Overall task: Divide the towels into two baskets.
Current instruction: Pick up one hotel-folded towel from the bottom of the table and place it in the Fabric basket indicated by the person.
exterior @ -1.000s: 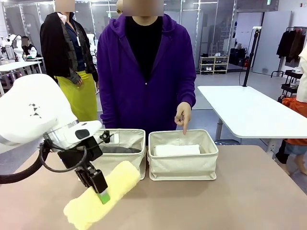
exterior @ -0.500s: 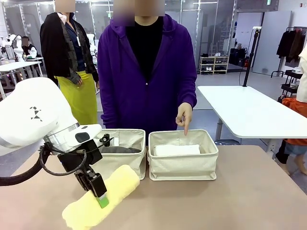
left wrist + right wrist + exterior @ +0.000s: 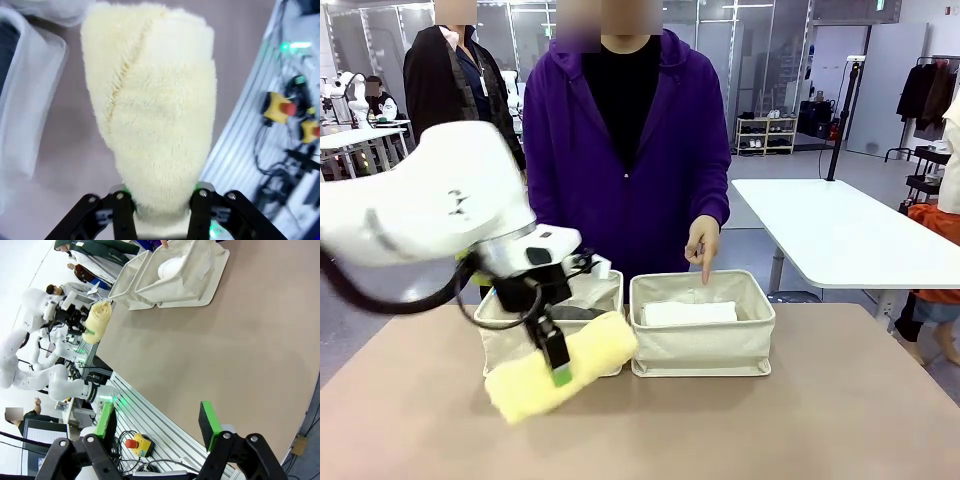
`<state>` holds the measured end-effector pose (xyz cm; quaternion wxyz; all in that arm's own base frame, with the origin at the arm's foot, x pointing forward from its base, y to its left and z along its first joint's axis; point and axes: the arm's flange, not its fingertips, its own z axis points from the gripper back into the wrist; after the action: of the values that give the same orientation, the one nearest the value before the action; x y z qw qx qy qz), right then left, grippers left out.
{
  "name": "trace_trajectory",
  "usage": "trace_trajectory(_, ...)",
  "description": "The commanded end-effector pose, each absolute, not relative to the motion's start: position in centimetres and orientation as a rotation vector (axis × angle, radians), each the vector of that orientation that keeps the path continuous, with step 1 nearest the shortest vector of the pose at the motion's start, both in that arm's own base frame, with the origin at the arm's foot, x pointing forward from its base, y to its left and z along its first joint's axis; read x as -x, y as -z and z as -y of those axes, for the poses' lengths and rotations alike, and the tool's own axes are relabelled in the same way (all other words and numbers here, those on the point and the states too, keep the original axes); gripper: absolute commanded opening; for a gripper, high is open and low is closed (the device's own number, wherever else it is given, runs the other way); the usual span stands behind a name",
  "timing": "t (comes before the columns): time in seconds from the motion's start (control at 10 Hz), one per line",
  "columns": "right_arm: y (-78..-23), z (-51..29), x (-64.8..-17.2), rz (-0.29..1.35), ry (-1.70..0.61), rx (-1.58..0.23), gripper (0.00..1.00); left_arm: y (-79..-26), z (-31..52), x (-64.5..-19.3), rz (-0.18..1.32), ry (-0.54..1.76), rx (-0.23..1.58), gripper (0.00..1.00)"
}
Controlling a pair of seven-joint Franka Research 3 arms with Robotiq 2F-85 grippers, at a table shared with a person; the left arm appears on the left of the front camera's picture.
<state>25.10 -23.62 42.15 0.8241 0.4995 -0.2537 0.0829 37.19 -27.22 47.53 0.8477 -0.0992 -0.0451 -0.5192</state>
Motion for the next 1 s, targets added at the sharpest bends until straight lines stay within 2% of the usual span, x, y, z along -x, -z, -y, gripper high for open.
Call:
trace_trajectory(0.0, -42.4, 23.5, -24.8, 0.561, -0.186, -1.069, 0.83, -49.7, 32.0, -41.4, 0.141, 1.308, 0.062, 0.40)
trace_trajectory(0.3, -42.4, 23.5, -24.8, 0.561, -0.186, -1.069, 0.83, -51.0, 40.5, -44.6, 0.243, 1.566, -0.174, 0.40)
trace_trajectory(0.5, -42.4, 23.5, -24.8, 0.561, -0.186, -1.069, 0.83, -51.2, 44.2, -46.6, 0.322, 1.611, -0.315, 0.40)
trace_trajectory(0.6, -42.4, 23.5, -24.8, 0.561, -0.186, -1.069, 0.83, -50.6, 46.4, -47.7, 0.370, 1.622, -0.386, 0.40)
trace_trajectory(0.9, -42.4, 23.5, -24.8, 0.561, -0.186, -1.069, 0.83, -47.6, 49.0, -50.5, 0.544, 1.510, -0.414, 0.40)
